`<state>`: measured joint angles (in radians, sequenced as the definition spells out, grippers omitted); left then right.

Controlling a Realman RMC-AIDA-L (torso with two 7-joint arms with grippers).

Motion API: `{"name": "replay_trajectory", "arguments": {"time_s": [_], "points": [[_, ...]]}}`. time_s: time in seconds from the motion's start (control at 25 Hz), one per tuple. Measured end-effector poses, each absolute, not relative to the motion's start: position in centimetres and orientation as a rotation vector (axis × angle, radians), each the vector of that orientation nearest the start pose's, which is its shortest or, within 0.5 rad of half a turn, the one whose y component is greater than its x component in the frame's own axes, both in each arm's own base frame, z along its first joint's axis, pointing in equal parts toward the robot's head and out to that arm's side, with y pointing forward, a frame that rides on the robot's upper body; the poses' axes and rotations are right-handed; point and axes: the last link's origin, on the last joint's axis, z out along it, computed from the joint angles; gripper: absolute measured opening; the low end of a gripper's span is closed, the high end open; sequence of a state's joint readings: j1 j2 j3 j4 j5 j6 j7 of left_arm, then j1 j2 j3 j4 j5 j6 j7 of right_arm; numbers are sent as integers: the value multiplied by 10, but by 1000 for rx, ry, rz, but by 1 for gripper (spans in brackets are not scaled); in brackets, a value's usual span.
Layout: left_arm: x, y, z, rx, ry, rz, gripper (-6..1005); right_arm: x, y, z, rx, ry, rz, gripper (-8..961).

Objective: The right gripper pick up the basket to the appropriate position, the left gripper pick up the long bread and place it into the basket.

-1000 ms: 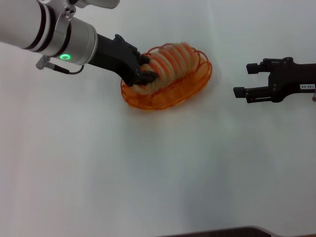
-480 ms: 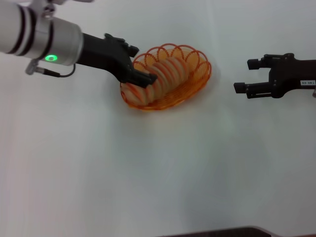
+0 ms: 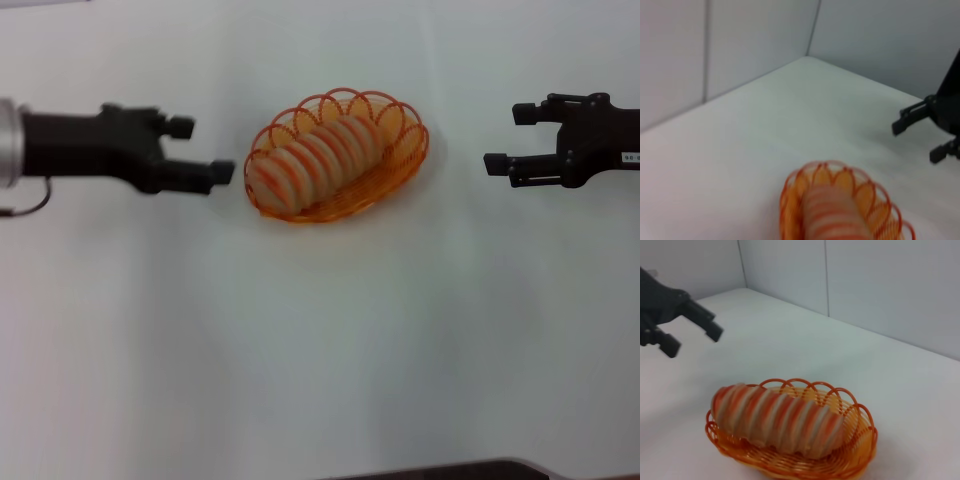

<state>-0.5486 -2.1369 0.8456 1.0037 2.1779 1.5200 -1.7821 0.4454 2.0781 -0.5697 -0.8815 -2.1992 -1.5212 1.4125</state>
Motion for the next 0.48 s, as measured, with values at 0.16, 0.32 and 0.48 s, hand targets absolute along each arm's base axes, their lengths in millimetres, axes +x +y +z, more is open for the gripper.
{"name": "replay_trajectory", "arguments": {"time_s": [0.16, 0.32, 0.48], "points": [[-258, 332, 14, -2750, -865, -371, 885, 311, 321, 47, -2579, 617, 368, 869], [-281, 316, 15, -2733, -930, -424, 885, 314, 313, 44, -2587, 564, 387, 869], [-293, 305, 9, -2740, -948, -452, 885, 319, 303, 38, -2574, 523, 441, 869]]}}
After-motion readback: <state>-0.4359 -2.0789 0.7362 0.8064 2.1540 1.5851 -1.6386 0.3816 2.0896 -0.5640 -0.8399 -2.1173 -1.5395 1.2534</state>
